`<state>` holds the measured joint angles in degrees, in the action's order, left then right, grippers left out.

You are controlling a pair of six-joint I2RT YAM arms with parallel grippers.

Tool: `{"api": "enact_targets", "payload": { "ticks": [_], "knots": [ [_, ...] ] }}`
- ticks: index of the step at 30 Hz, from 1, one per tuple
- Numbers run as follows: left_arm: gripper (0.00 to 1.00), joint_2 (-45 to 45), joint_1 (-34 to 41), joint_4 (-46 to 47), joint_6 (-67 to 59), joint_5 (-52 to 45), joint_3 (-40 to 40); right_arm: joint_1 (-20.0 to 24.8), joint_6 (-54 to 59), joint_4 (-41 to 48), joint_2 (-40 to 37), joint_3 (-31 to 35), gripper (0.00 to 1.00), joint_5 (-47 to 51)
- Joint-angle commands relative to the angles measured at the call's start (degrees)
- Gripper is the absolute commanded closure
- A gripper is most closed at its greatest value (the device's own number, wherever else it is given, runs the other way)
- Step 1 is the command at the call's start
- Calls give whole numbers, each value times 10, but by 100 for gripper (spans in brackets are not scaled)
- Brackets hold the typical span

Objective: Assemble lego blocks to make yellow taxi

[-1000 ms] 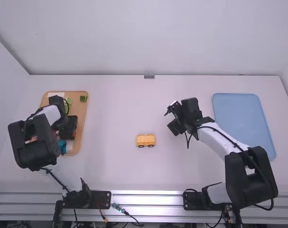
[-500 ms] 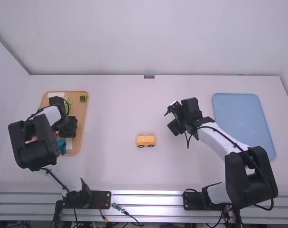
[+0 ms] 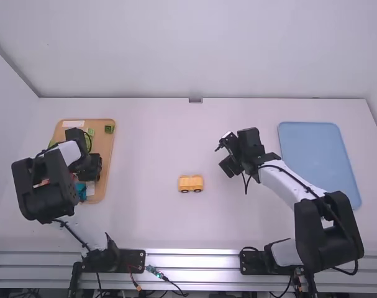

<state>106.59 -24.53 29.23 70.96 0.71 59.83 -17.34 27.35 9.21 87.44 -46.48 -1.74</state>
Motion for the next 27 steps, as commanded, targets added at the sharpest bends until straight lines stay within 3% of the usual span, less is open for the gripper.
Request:
{"api": "enact_targets", "payload": {
  "ticks": [1, 2, 7, 19, 21, 22, 27],
  "knots": [
    [57, -3, -6, 2, 2, 5, -8, 1, -2, 2, 5, 4, 1, 1],
    [64, -3, -6, 3, 2, 5, -8, 0, -2, 2, 5, 4, 1, 1],
    [72, -3, -6, 0, 2, 4, -8, 1, -2, 2, 5, 4, 1, 1],
    [76, -3, -5, 1, -28, 2, -8, 1, -2, 2, 5, 4, 1, 1],
    [93, -5, -6, 3, -28, 0, -8, 1, -1, 1, 5, 4, 1, 2],
    [96, -8, -6, 3, -31, -8, -8, 1, -1, 1, 5, 4, 1, 1],
    [98, -29, -5, -7, -66, -37, -8, 0, -2, 0, 5, 4, 1, 1]
  ]
}}
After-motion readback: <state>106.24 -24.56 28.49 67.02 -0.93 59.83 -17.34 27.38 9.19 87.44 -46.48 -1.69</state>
